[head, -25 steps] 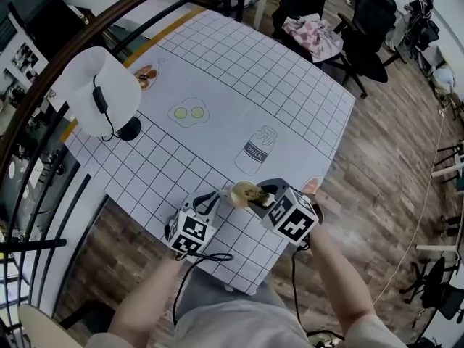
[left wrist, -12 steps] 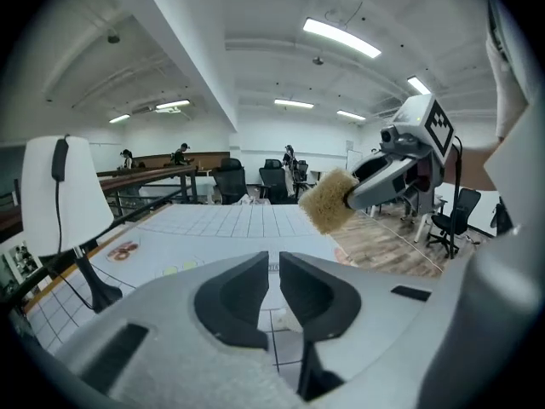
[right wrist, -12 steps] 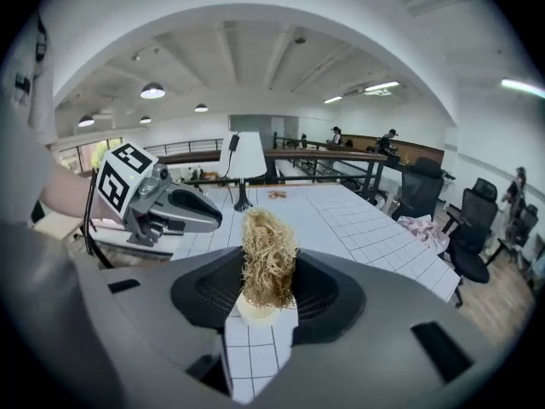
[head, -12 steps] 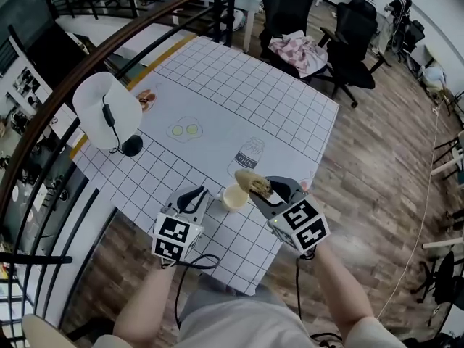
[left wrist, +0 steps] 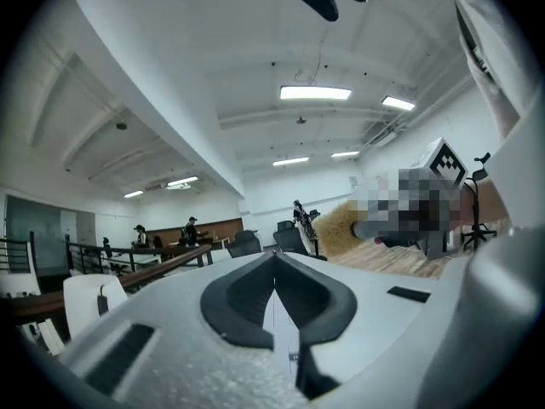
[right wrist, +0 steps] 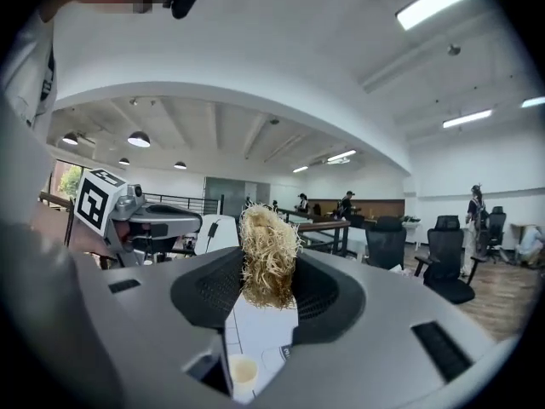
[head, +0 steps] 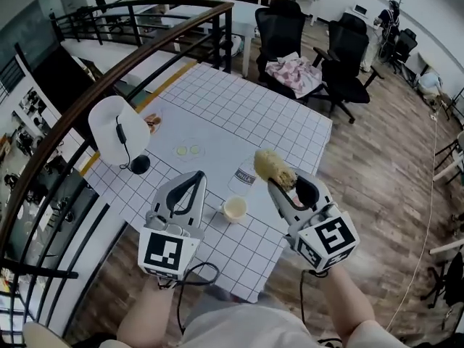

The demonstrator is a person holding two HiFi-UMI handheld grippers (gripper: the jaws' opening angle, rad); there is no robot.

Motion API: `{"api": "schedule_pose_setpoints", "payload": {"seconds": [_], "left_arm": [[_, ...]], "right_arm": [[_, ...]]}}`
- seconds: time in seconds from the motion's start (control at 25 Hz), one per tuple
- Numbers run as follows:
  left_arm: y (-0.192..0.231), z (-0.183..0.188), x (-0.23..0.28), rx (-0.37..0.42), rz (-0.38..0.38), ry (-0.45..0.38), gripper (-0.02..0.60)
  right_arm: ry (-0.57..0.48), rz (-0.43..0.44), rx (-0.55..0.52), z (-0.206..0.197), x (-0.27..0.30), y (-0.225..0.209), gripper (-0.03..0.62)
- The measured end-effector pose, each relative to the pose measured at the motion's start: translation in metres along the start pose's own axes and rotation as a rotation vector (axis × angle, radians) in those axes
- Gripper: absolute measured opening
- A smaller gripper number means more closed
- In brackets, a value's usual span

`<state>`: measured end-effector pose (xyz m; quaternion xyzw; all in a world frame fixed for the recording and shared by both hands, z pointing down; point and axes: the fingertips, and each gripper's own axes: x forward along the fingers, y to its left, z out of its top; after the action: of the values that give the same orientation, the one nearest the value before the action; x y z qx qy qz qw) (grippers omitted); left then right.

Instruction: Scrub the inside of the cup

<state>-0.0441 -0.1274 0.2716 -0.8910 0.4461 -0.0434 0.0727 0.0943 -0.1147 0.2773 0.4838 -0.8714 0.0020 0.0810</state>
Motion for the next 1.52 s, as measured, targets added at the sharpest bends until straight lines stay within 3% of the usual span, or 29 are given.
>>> {"api": "schedule_pose_setpoints", "payload": {"seconds": [0.32, 0.6, 1.04, 1.52], "left_arm": [[0.031, 0.094, -0.034, 0.060, 0.054, -0.156, 0.014], [0.030, 0.134, -0.055, 0.097, 0.072, -0.263, 0.014], [0.016, 0.092, -0.062, 0.038, 0.064, -0.216, 0.014], [0.008, 0.082, -0.057, 0.013, 0.056, -0.167, 0.014]], "right_arm": [[-0.224, -0.125, -0.107, 0.092, -0.025, 0.006, 0.153], [-0.356, -0.159, -0.142, 0.130, -0.059, 0.018, 0.156], [-0.335, -0.210, -0.076, 0.097, -0.084, 0.023, 0.155], [-0.308, -0.213, -0.070, 0.088, -0.080, 0.018, 0.155]]}}
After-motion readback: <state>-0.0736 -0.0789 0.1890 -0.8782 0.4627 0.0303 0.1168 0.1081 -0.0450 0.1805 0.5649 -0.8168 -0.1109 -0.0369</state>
